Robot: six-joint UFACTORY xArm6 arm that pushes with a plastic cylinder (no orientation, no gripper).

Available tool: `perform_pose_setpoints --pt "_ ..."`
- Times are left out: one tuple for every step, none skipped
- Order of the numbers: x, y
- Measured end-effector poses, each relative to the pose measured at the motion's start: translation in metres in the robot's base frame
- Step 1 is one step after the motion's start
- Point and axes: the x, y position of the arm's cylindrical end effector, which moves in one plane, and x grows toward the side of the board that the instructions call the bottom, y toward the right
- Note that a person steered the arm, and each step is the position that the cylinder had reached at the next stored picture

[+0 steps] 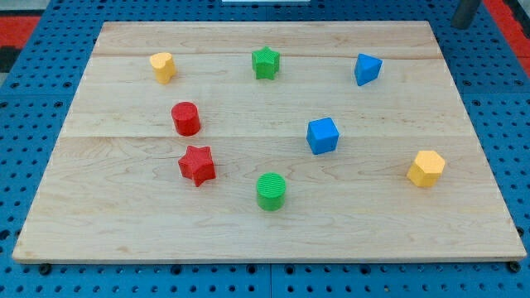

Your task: Slightly move the blue triangle towards the right of the board

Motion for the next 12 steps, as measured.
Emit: perform_pose_setpoints --pt "-0.002 0.002" --pt "-0.011 -0.002" --pt "0.0 -0.048" --pt "0.032 -0.104" --pt "0.043 -0.119" --pt "0.097 -0.096" --pt "0.143 -0.137" --pt "0.164 -0.196" --pt "0.139 -0.215" --pt "0.111 -0.214" --pt "0.098 -0.193" --pt "0.122 -0.195"
